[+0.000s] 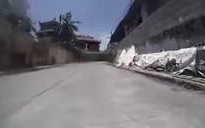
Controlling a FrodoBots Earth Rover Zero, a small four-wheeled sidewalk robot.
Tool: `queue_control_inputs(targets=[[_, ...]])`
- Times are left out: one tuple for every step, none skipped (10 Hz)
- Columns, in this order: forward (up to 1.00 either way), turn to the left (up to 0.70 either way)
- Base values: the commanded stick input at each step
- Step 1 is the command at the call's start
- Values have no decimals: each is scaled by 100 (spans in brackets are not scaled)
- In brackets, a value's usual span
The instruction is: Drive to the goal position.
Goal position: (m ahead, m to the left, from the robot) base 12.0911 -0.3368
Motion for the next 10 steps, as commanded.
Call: queue_control_inputs(targets=[[85, 0], [85, 0], [85, 0], [85, 0], [85, 0], [85, 0], [85, 0], [85, 0], [85, 0], [85, 0]])
